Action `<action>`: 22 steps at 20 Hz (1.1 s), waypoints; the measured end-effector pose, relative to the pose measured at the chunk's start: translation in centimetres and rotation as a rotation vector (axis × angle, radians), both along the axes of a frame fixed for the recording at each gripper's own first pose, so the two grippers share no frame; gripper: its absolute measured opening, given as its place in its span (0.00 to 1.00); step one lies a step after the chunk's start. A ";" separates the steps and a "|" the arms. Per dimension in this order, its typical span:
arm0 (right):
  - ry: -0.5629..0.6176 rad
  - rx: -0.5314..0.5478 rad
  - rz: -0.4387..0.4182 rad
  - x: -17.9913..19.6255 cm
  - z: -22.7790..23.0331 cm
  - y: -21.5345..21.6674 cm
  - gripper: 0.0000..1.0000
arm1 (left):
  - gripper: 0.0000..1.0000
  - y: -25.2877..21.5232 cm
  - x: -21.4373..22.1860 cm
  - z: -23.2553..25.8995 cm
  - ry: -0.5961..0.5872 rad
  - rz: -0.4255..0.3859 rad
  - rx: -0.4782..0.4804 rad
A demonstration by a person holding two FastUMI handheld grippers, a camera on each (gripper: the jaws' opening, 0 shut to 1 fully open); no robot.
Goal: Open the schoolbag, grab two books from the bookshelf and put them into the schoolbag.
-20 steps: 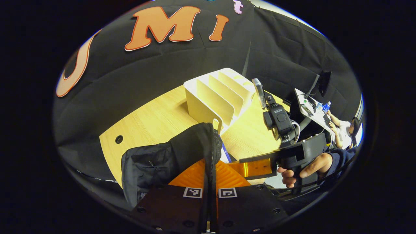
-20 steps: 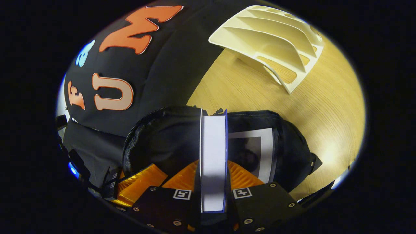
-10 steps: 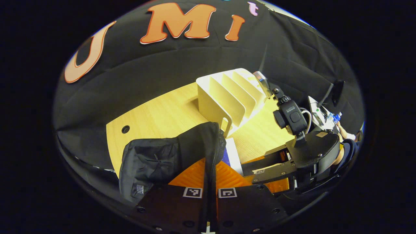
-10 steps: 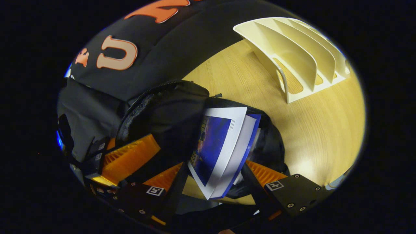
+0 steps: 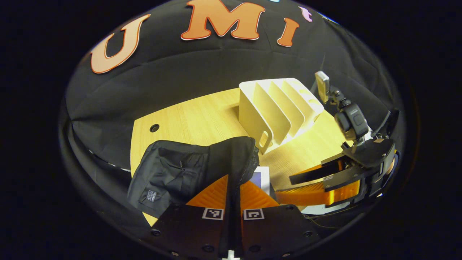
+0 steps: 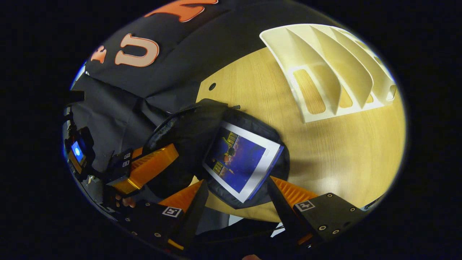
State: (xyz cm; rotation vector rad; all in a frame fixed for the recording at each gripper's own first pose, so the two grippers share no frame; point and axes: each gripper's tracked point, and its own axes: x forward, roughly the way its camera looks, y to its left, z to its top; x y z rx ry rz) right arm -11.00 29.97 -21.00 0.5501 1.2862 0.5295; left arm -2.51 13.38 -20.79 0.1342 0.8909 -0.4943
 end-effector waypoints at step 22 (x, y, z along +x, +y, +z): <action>-0.465 -0.151 -0.067 5.5 9.8 -25.9 0.97 | 0.78 -15.8 -3.9 7.9 -0.182 0.255 -0.157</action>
